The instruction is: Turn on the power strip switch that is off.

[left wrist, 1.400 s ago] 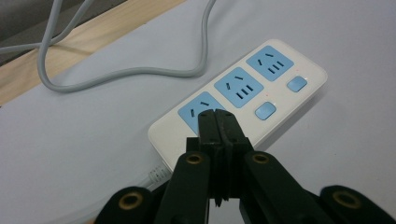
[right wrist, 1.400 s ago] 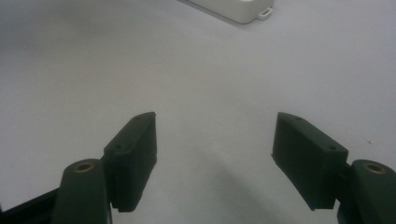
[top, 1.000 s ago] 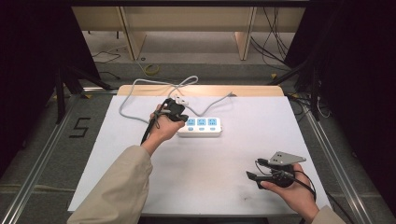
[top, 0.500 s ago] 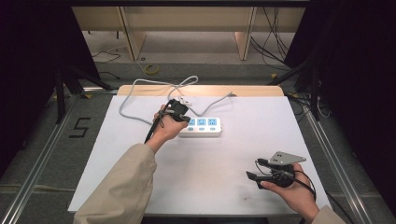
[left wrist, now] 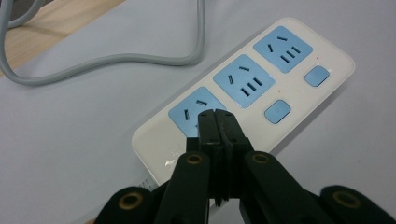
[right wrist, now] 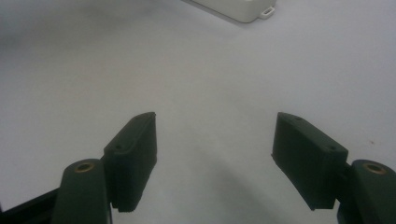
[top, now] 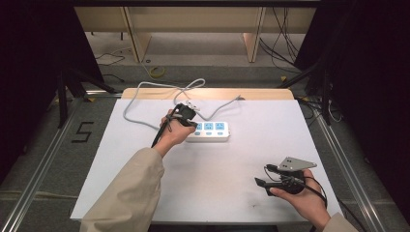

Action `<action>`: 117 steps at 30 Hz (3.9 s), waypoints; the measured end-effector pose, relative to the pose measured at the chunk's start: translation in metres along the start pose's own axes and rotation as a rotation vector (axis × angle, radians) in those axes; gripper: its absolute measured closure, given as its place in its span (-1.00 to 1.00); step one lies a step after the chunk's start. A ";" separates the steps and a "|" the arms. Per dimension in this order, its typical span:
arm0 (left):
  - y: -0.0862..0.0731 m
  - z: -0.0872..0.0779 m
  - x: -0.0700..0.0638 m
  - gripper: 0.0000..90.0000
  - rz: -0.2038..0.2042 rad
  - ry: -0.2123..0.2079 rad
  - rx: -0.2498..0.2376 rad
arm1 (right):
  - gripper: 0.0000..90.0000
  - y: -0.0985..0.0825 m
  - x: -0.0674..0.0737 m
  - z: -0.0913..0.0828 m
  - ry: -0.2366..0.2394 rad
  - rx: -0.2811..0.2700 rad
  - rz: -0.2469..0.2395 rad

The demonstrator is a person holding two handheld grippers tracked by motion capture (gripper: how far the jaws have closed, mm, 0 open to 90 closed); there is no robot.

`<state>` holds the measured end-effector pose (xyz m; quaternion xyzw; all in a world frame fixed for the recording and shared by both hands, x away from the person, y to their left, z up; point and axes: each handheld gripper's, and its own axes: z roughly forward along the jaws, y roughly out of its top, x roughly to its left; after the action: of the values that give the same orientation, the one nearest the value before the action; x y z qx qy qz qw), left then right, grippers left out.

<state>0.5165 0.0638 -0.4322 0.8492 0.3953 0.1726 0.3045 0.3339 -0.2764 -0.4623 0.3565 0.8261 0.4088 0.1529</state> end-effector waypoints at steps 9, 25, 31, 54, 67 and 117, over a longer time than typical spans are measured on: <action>0.003 0.001 0.000 1.00 0.008 0.003 0.010 | -0.30 0.000 0.000 0.000 0.000 0.003 -0.002; 0.009 0.009 -0.003 1.00 0.007 -0.004 0.034 | -0.31 0.000 0.000 0.000 0.004 0.003 -0.004; 0.009 0.012 -0.002 1.00 0.009 -0.008 0.055 | -0.31 0.000 0.000 0.001 0.004 0.001 -0.003; 0.009 0.017 -0.005 1.00 0.001 -0.033 0.123 | -0.31 0.000 0.000 0.001 0.009 0.006 -0.005; 0.015 0.019 -0.011 1.00 0.028 -0.032 0.161 | -0.30 0.000 0.000 0.001 0.009 0.004 -0.005; 0.017 0.022 -0.013 1.00 0.050 -0.005 0.216 | -0.30 0.000 0.001 0.001 0.012 0.006 -0.010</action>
<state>0.5299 0.0371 -0.4383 0.8871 0.3896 0.1344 0.2079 0.3336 -0.2752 -0.4627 0.3506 0.8298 0.4077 0.1490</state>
